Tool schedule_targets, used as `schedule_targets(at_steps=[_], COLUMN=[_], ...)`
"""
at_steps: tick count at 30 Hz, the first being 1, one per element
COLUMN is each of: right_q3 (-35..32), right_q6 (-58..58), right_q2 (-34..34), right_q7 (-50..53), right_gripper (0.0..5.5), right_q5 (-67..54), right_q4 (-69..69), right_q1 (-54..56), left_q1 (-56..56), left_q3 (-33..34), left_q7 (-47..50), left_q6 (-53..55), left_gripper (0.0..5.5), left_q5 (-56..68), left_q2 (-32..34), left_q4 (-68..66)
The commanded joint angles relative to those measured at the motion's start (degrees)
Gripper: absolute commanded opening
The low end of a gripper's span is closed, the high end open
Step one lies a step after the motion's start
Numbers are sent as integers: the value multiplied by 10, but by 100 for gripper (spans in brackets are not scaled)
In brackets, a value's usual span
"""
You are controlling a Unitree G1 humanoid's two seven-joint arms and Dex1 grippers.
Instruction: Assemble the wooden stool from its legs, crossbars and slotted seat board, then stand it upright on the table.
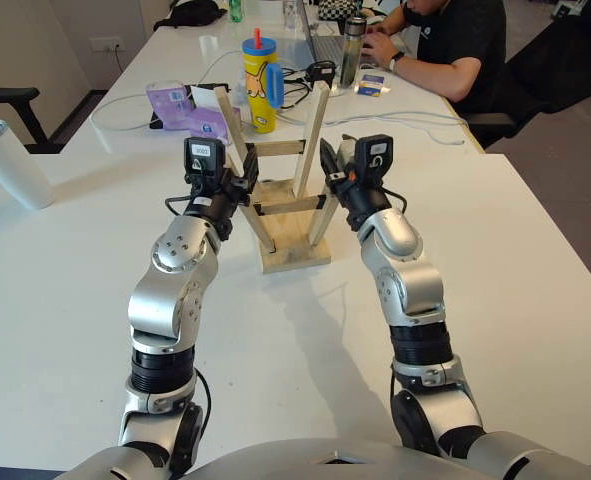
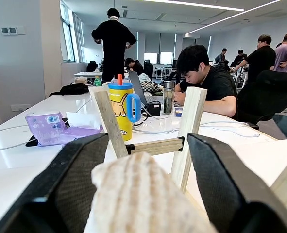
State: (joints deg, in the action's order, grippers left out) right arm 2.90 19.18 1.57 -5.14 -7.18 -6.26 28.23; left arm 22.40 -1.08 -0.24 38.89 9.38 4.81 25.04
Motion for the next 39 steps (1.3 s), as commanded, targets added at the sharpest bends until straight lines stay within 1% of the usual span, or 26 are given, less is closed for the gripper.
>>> schedule_targets(at_steps=[1, 9, 12, 15, 18, 22, 25, 27, 29, 30, 32, 33, 34, 36, 39], right_q3=[-7, -33, -53, -78, -100, -130, -172, -178, -156, -112, -3, 34, 56, 78, 72], right_q6=[5, 19, 30, 40, 51, 67, 77, 78, 140, 186, 233, 240, 251, 253, 246], right_q2=[0, -15, -25, -37, -47, -65, -70, -71, -67, -78, -111, -121, -127, -137, -133], right_q7=[6, 15, 14, 12, 8, 1, 0, -9, -23, -42, -87, -101, -110, -119, -120], right_gripper=[198, 198, 198, 198, 198, 198, 198, 198, 198, 198, 198, 198, 198, 198, 198], right_q5=[-1, -7, -18, -35, -56, -91, -151, -168, -183, -171, -129, -114, -107, -97, -109], right_q4=[-24, -54, -60, -52, -46, -33, -31, -12, 24, 47, 73, 80, 83, 77, 51], right_q1=[33, 80, 108, 134, 155, 195, 240, 237, 201, 168, 81, 37, 4, -37, -49], left_q1=[15, 42, 75, 115, 147, 167, 188, 167, 130, 105, 46, 17, -4, -22, -6], left_q3=[-3, 27, 65, 129, 190, 228, 251, 225, 182, 154, 94, 65, 45, 30, 27], left_q7=[-4, -9, -8, -4, 10, 21, 42, 43, 50, 50, 51, 48, 50, 56, 59], left_q6=[-6, -7, 5, 16, 30, 31, 48, 54, 86, 96, 104, 104, 96, 90, 73], left_gripper=[300, 300, 300, 300, 300, 300, 300, 300, 300, 300, 300, 300, 300, 300, 300], left_q5=[-8, 6, 44, 124, 198, 233, 278, 272, 256, 244, 213, 199, 184, 179, 173], left_q2=[3, 4, -7, -26, -31, -9, -16, -24, -34, -39, -49, -53, -55, -65, -65], left_q4=[6, 23, 40, 50, 44, 11, -20, -35, -58, -69, -94, -107, -112, -102, -90])
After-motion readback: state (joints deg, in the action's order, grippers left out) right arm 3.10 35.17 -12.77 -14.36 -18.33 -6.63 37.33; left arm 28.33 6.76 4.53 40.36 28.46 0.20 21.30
